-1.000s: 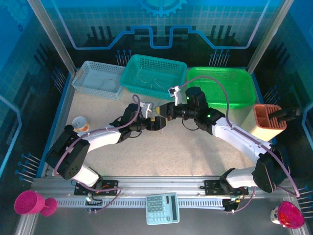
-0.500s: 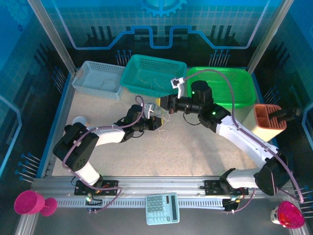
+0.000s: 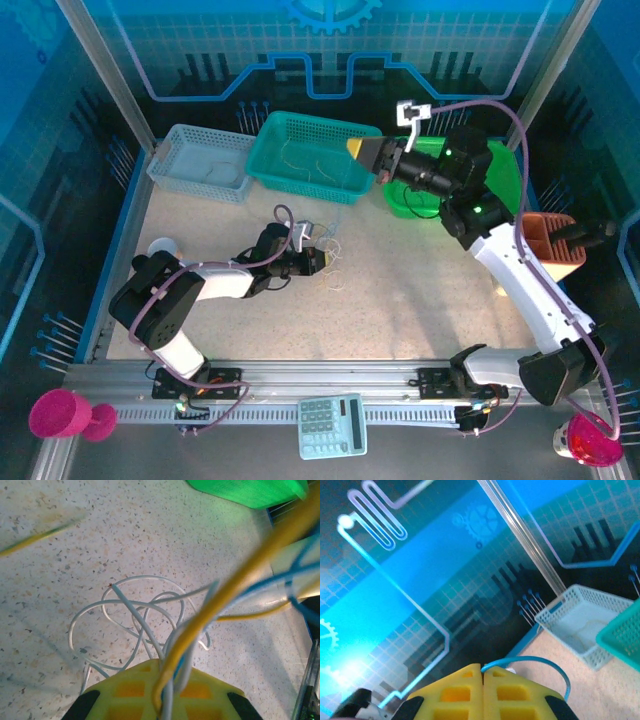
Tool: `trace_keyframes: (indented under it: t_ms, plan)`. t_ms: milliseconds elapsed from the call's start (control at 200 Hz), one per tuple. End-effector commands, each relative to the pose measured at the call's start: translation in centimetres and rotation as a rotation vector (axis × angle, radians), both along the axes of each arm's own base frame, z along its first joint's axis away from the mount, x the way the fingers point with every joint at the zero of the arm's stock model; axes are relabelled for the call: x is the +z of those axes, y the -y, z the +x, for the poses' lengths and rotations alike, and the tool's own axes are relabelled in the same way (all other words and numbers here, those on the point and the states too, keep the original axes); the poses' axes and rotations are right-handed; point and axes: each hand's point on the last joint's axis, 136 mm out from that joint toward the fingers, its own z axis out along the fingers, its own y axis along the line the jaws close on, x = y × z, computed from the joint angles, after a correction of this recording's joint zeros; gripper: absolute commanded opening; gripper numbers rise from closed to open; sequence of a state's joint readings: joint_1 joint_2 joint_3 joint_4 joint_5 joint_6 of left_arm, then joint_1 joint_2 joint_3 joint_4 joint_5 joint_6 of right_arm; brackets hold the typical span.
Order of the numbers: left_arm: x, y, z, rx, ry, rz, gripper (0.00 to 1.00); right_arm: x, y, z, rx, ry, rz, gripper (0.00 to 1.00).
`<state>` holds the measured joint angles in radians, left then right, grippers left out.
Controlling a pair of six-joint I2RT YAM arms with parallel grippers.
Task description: Untangle the cables
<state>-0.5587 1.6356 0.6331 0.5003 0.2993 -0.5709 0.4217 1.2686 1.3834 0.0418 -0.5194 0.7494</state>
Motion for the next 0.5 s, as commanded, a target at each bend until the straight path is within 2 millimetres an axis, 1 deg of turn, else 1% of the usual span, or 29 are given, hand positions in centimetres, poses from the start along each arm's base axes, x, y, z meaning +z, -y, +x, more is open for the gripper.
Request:
trace_keyframes:
  t_ms: [0,155,350,495]
  plan:
    - [-0.2,-0.3,-0.2,0.013,0.006,0.005,0.00,4.1,1.4,-0.9,-0.005,0.084,0.055,0.00]
    - [-0.4,-0.3,-0.3,0.013,-0.001,0.008,0.00,6.2,3.5,0.1,-0.065,0.113,0.083,0.00]
    - [-0.4,-0.3,-0.3,0.012,-0.002,0.005,0.00,8.0,7.0,2.2,-0.178,0.128,0.100,0.00]
    - [-0.4,-0.4,-0.5,0.010,-0.003,0.006,0.00,9.4,9.2,3.1,-0.230,0.140,0.131,0.00]
